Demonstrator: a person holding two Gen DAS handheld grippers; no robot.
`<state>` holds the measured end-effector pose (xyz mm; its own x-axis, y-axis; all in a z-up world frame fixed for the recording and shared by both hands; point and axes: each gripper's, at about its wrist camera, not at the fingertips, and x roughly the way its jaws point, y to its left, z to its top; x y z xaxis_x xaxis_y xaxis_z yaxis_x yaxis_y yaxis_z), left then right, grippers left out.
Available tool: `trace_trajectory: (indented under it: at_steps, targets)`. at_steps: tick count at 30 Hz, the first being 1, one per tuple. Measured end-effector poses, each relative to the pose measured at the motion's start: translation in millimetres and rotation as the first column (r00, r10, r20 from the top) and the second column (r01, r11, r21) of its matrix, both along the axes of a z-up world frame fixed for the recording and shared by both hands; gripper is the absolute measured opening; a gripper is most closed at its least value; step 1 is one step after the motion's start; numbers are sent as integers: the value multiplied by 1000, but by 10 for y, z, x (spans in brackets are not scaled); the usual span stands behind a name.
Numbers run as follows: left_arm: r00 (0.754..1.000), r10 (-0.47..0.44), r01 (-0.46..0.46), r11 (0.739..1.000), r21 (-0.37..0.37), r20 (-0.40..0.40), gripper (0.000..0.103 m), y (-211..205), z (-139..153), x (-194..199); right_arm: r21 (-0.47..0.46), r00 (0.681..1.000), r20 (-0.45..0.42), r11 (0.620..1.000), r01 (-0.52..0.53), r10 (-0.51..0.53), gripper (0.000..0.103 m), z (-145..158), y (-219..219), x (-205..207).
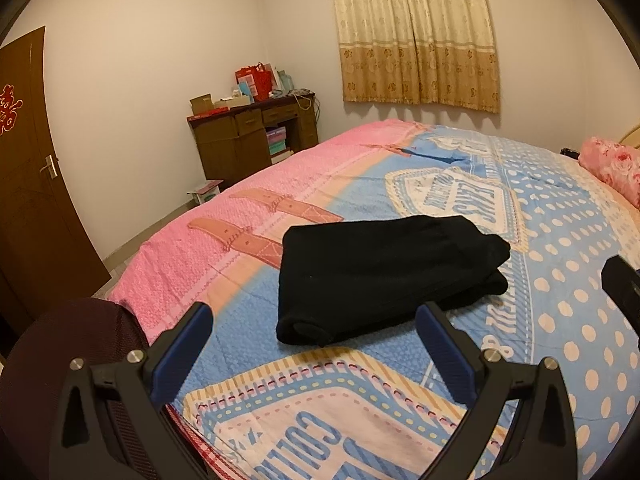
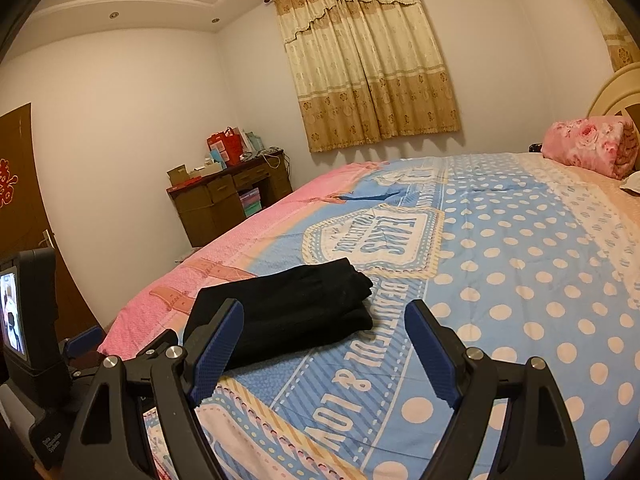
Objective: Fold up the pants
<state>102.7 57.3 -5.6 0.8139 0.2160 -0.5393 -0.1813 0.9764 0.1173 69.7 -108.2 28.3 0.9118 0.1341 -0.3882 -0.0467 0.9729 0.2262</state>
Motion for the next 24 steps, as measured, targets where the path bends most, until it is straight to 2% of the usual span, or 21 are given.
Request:
trace_trajectory:
  at_steps: [24]
  targets:
    - [1000, 17, -17, 1000, -7, -6, 103, 1, -34, 35, 1, 1000, -6, 1000, -6, 6, 84, -15, 18, 11]
